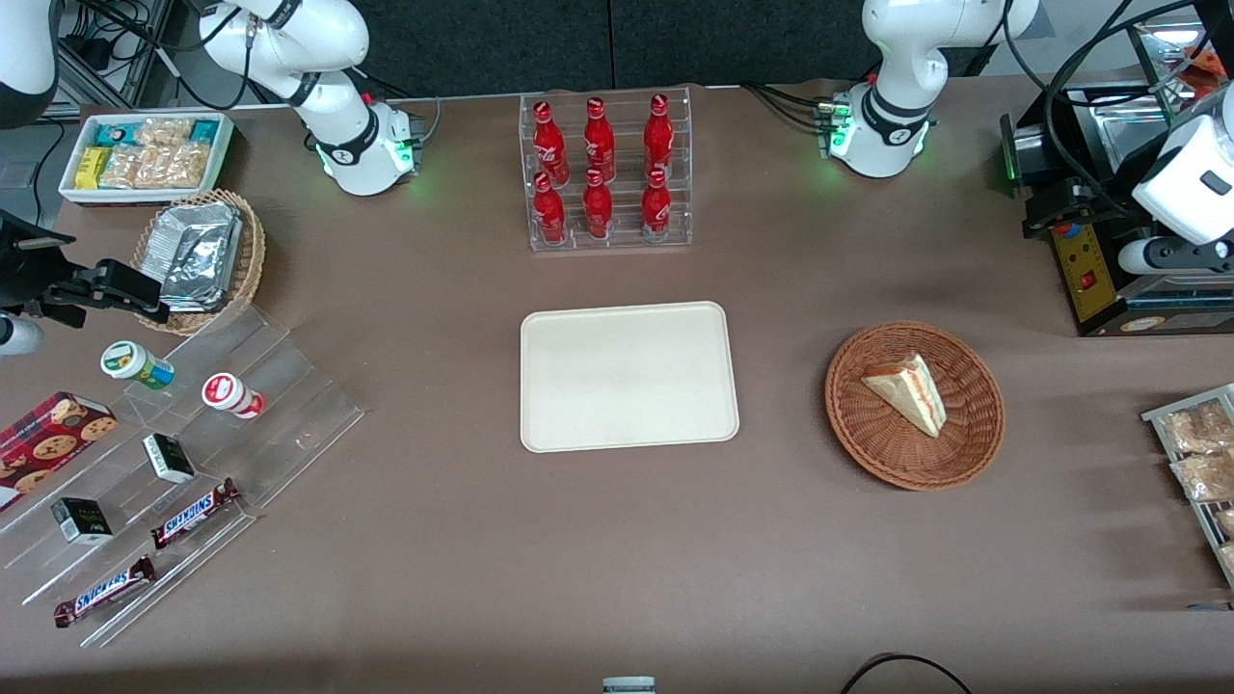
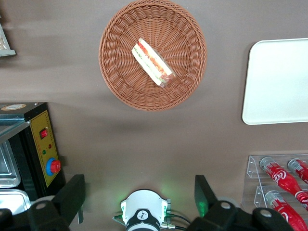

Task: Place sandwich from basket to tray
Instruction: 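Move the left gripper over the wrapped sandwich in the wicker basket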

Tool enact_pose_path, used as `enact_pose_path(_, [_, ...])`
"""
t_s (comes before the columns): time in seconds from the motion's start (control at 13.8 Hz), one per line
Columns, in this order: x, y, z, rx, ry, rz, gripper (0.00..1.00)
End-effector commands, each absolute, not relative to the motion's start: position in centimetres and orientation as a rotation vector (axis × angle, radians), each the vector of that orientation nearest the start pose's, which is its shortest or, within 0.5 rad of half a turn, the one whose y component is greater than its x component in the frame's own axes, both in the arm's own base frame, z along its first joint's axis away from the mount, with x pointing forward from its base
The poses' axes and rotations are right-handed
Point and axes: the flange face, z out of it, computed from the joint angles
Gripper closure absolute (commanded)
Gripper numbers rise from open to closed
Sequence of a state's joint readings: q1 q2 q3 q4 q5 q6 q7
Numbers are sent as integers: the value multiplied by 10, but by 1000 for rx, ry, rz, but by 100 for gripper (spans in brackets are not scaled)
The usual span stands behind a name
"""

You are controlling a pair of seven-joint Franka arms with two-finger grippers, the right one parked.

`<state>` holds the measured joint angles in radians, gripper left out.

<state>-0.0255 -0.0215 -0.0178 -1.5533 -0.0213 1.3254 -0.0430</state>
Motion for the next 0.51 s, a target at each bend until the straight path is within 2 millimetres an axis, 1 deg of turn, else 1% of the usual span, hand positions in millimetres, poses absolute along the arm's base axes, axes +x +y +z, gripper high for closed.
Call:
enact_pose_path(0.0, [523, -24, 627, -3109, 41, 347, 0])
enact_pose_path(0.14, [525, -25, 626, -3080, 48, 332, 0])
enact_pose_path(0.29, [526, -26, 620, -3082, 49, 344, 0])
enact_pose_path(0.36, [529, -26, 609, -3083, 47, 371, 0])
enact_pose_path(0.43, [532, -26, 590, -3080, 39, 387, 0])
